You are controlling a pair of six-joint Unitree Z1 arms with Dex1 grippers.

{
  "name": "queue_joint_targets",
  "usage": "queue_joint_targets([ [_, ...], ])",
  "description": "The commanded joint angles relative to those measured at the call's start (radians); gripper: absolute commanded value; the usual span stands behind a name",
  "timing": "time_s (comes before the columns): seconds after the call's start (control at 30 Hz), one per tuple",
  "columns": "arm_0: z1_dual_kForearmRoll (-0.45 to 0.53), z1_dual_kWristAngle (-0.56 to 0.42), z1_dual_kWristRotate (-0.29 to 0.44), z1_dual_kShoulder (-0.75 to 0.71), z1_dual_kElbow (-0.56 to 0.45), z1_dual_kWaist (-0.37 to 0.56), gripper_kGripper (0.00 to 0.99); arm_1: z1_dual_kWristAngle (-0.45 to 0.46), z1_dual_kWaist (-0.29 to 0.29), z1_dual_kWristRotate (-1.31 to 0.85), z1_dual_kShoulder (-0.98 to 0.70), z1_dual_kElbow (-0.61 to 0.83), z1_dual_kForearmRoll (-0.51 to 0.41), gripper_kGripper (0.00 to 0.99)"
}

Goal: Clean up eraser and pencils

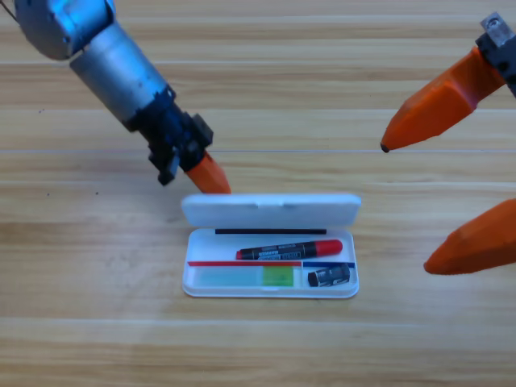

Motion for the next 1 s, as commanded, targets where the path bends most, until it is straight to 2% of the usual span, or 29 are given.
queue_joint_targets([
  [0.03,-0.076,-0.002,-0.001,0.028,0.085,-0.05,0.0,0.018,-0.027,0.005,-0.019,0.038,-0.014,0.931],
  [0.2,-0.15,0.003,-0.021,0.047,0.145,-0.079,0.0,0.025,-0.027,0.008,-0.018,0.038,-0.015,0.931],
  [0.5,-0.2,0.043,-0.023,0.05,0.189,-0.111,0.0,0.031,-0.027,0.011,-0.016,0.038,-0.015,0.931],
  [0.8,-0.283,0.077,-0.023,0.048,0.284,-0.12,0.0,0.035,-0.027,0.013,-0.016,0.038,-0.015,0.931],
  [0.93,-0.283,0.087,-0.038,0.01,0.295,-0.12,0.0,0.035,-0.027,0.013,-0.016,0.038,-0.015,0.931],
  [1.0,-0.234,0.106,-0.05,-0.053,0.274,-0.119,0.0,0.035,-0.027,0.013,-0.016,0.038,-0.015,0.931],
])
